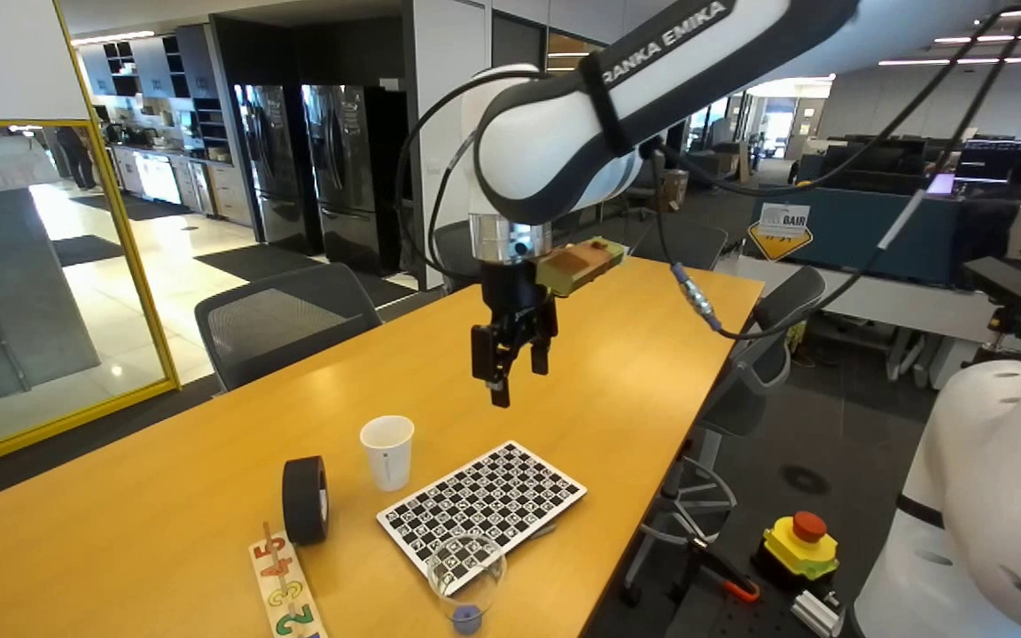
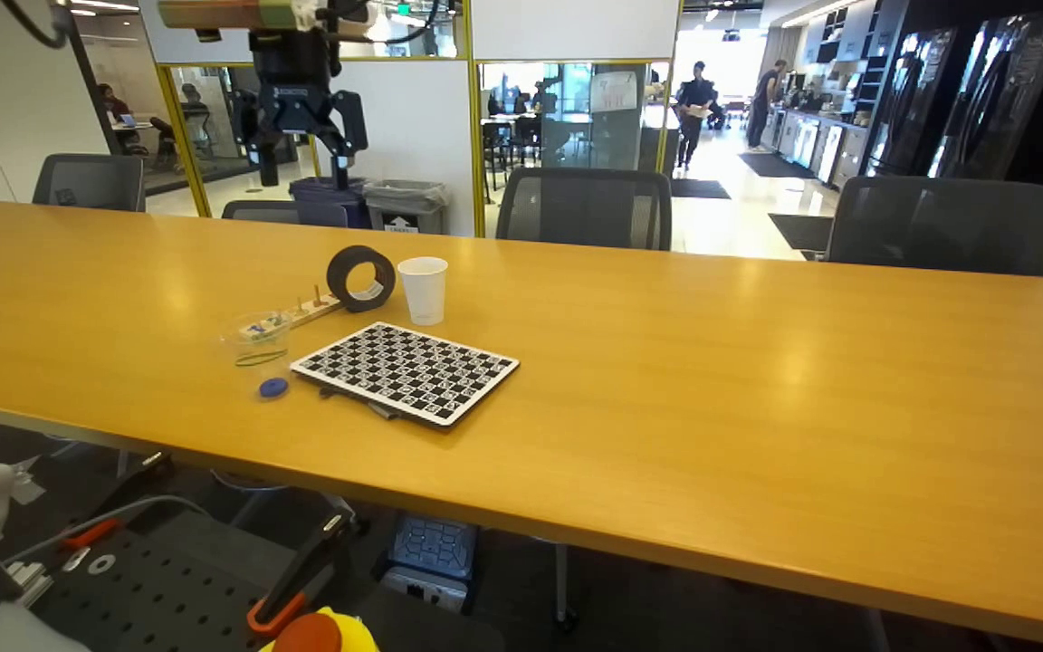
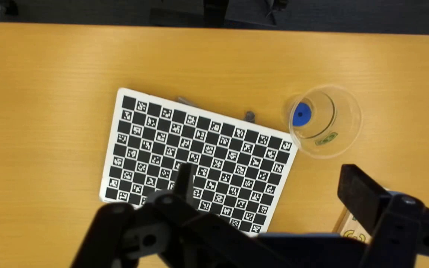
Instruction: Place the yellow rings inside the white cup, put the blue ring inside the clear cup
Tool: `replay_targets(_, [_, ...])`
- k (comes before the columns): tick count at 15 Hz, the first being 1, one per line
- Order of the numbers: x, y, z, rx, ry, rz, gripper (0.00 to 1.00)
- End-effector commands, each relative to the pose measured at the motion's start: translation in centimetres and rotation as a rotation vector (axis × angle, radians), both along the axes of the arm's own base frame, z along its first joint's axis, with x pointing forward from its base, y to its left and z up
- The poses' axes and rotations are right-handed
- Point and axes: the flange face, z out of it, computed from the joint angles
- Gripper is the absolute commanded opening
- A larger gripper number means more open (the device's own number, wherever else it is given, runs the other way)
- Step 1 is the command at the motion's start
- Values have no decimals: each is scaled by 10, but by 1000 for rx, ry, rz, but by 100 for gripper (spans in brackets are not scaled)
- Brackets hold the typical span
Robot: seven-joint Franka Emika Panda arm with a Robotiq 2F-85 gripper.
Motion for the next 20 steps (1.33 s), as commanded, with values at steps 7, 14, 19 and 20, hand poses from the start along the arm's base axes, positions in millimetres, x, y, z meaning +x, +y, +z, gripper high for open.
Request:
replay_targets(7, [-138, -26, 76, 9, -201, -82, 100])
replay_targets(14, [-205, -50, 101, 36, -183, -108, 100])
replay_targets(19, [-210, -52, 101, 29, -154, -110, 100])
replay_targets(20, [-211, -53, 100, 29, -152, -111, 100])
